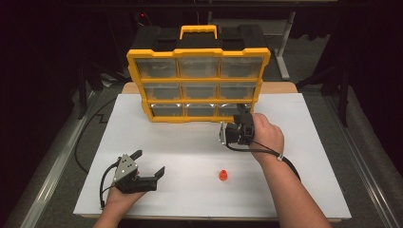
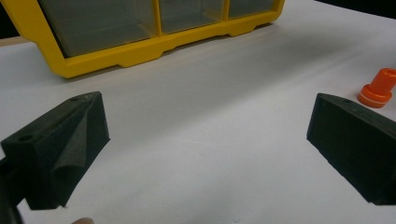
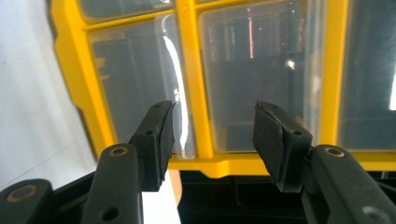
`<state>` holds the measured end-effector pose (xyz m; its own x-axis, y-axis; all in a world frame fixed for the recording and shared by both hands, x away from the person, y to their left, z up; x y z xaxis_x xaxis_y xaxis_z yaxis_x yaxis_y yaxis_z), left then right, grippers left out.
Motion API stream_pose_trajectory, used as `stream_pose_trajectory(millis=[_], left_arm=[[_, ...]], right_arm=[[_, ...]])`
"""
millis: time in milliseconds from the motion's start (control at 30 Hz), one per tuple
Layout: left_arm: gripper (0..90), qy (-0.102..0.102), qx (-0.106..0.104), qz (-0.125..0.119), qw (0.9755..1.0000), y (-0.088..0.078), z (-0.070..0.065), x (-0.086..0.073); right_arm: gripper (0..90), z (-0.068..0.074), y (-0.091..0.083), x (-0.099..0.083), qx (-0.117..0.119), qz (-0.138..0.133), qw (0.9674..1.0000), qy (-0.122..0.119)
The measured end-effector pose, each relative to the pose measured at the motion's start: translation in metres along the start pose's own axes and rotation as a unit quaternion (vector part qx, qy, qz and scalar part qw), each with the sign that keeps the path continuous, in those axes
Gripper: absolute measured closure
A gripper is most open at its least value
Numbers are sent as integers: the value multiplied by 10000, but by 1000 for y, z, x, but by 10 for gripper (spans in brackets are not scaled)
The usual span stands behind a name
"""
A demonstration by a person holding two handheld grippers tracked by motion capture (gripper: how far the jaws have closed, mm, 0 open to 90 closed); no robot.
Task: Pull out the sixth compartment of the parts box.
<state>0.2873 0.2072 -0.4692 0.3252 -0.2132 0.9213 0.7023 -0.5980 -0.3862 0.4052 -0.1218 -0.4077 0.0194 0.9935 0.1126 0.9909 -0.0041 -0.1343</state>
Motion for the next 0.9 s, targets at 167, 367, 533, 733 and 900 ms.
stream_pose_trajectory(millis=[167, 367, 533, 733, 900], left_arm=[[2, -7, 0, 7, 10000, 0, 0, 0], [3, -11, 5, 8, 10000, 0, 0, 0], [3, 3, -4, 14, 10000, 0, 0, 0], [3, -25, -16, 3, 10000, -1, 1, 0], [3, -54, -15, -21, 10000, -1, 1, 0]], right_arm=[[519, -10, 3, 5, -156, -40, 9999, 40], [552, -23, 8, 9, -234, -15, 9997, 58], [564, -32, 13, 12, -314, 4, 9995, 66], [586, -40, 20, 14, -365, 49, 9993, 65], [620, -49, 23, 15, -370, 92, 9993, 53]])
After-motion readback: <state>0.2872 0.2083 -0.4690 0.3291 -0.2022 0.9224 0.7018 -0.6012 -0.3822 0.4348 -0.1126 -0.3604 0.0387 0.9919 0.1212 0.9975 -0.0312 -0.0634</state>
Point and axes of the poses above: each handheld gripper's, and its own axes: y roughly forward along the jaws, x roughly out of its top, z roughly to its left, the point moved 1 cm from there along y, roughly forward along the jaws, and after that the axes turned 3 degrees about -x, right-handed, at the moved point
